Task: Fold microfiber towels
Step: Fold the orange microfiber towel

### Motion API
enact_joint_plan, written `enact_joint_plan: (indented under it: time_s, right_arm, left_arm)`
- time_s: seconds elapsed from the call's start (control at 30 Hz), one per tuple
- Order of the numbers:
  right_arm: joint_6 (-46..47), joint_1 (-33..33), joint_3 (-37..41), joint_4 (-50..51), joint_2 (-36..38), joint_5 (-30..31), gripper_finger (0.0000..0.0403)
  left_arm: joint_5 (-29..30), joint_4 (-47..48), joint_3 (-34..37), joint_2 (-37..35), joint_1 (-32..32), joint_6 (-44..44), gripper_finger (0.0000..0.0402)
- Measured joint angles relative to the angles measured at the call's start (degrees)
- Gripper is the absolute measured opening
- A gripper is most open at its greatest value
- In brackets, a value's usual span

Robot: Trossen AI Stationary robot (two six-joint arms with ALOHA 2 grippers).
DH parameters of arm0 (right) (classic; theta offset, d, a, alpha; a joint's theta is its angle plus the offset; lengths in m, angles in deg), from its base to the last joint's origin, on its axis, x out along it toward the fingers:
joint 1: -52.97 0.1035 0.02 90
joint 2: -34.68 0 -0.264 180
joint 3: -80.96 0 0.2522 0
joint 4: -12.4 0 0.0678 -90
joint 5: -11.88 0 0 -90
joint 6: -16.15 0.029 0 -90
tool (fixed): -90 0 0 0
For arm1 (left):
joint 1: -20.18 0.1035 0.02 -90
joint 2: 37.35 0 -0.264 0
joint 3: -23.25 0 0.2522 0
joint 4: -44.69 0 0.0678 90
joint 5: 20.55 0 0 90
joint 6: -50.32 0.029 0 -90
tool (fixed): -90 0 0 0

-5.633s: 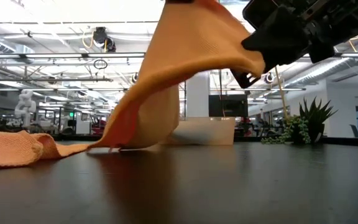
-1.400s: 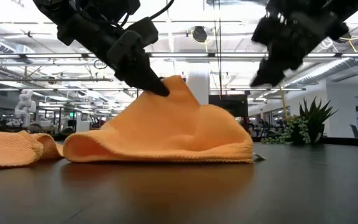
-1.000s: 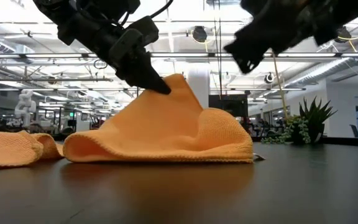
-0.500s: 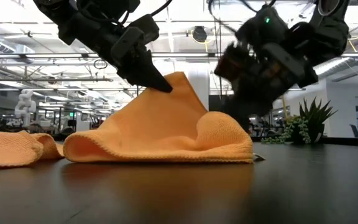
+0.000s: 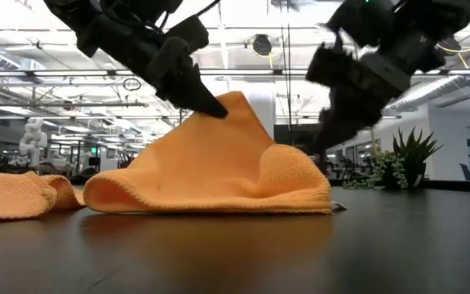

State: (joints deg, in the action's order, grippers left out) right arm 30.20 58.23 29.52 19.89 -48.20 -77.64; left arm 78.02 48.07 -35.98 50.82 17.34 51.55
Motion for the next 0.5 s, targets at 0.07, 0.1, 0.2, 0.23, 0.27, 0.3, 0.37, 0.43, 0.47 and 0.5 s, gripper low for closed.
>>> enact_joint_plan:
  time_s: [0.07,0.1,0.2,0.23,0.27,0.3,0.37,0.43,0.47,0.5]
  right_arm:
    - [-0.2,-0.2,0.8,0.1,3.8,5.0,0.0116]
    - [-0.9,-0.5,1.3,0.0,5.7,6.6,0.0116]
    - [-4.6,-2.5,3.4,-0.8,10.8,5.7,0.013]
    - [-5.6,-3.4,4.3,-2.2,12.1,4.0,0.014]
    - [-6.1,-4.3,5.3,-4.0,13.0,2.0,0.0151]
    - [-6.3,-5.2,6.1,-5.8,13.5,0.0,0.0165]
    - [-6.6,-6.6,7.2,-9.8,13.4,-3.5,0.0196]
    - [-6.4,-7.3,7.8,-12.6,11.8,-4.7,0.0228]
    - [-6.4,-7.5,7.8,-14.1,10.6,-5.0,0.0242]
    - [-6.4,-7.5,7.8,-15.7,9.3,-5.2,0.0256]
  left_arm:
    - [1.0,-0.5,-0.1,-0.3,-0.8,3.0,0.0004]
    - [1.8,-0.5,-0.2,-0.4,-1.4,4.7,0.0003]
    - [4.2,0.3,0.0,-1.3,-3.2,11.0,0.0003]
    - [5.2,-0.1,-0.1,-1.4,-4.0,13.4,0.0003]
    - [6.1,0.0,-0.1,-1.5,-4.7,15.8,0.0003]
    - [7.0,0.2,-0.1,-1.4,-5.5,17.8,0.0002]
    - [8.1,-0.3,0.0,-1.3,-7.1,22.3,0.0002]
    - [8.1,-1.4,0.0,-1.4,-8.6,26.2,0.0002]
    - [8.2,-1.7,0.0,-1.4,-9.3,27.5,0.0002]
    - [8.2,-2.2,0.0,-1.3,-10.0,28.5,0.0002]
